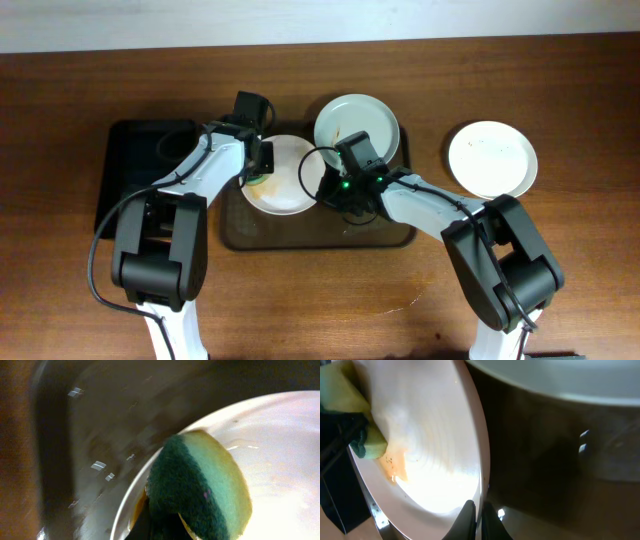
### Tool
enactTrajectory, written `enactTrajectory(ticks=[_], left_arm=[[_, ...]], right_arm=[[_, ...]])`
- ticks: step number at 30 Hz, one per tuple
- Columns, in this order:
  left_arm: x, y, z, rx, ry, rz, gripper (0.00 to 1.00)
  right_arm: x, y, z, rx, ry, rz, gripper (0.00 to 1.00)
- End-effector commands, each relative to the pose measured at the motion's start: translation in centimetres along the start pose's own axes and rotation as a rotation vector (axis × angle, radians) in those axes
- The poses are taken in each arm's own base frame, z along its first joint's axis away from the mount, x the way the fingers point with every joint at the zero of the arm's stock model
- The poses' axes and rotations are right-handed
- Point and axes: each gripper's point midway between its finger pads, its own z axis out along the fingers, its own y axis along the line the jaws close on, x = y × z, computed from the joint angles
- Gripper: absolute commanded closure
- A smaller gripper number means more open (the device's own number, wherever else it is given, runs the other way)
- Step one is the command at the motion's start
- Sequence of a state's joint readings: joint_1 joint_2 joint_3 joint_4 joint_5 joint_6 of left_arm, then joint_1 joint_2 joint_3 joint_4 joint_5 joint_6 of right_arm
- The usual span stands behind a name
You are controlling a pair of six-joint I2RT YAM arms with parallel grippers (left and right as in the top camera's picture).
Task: Clean dirty plates on tray and stack at the side
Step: 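Scrub the held plate with the sponge in the left gripper, then lift the plate with the right gripper and carry it right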
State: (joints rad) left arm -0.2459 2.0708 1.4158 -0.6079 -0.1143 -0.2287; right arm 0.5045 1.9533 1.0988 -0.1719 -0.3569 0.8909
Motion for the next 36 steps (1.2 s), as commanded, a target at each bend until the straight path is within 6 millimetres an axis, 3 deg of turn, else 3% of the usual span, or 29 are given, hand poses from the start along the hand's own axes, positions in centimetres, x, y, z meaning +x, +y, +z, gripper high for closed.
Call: enactTrajectory(ticks=[1,4,9,12,15,17,24,27,30,36], left_arm=[[2.0,-4.2,2.1,0.257,0.064,0.153,1.0],[3.1,-6.1,1.3,0.387,0.093,0.225,1.0],[6.3,-6.0,0.2,0.47,0.243,0.188,1.0],[7.5,-6.8,-1.6,0.635,0.295,0.209,1.0],[5.7,-7.1,-3.2,0.749,0.256,0.174,1.0],[2.7,-6.4,-4.5,0.789,0.18,0.15,1.0],[-4.8,-3.6,-9.1,0.773,0.016,0.126,1.0],[-6.1,-2.7,-10.1,0.762,-0.018,0.12,1.0],[-6.2,-1.4,-9.7,0.73,-0.012,0.097,1.0],[-5.4,0.7,-8.4,0.602,0.029,0.085,1.0]], right_arm=[[0.1,-2.4,0.5,0.079,-0.009,0.003,0.96],[0.1,-2.4,0.5,0.079,-0.009,0.003,0.96],[0.1,-2.4,0.5,0.079,-0.009,0.003,0.96],[0.1,-2.4,0.5,0.077,-0.007,0.003,0.96],[0.2,-2.3,0.5,0.074,-0.003,0.003,0.96],[0.3,-2.3,0.5,0.071,0.001,0.003,0.96],[0.6,-2.0,0.6,0.054,0.021,-0.015,0.96],[1.1,-1.2,0.4,0.016,0.053,-0.04,0.96],[1.0,-0.4,-1.9,0.035,0.04,-0.119,0.96],[-0.4,-1.2,-9.6,0.243,-0.108,-0.271,0.96]])
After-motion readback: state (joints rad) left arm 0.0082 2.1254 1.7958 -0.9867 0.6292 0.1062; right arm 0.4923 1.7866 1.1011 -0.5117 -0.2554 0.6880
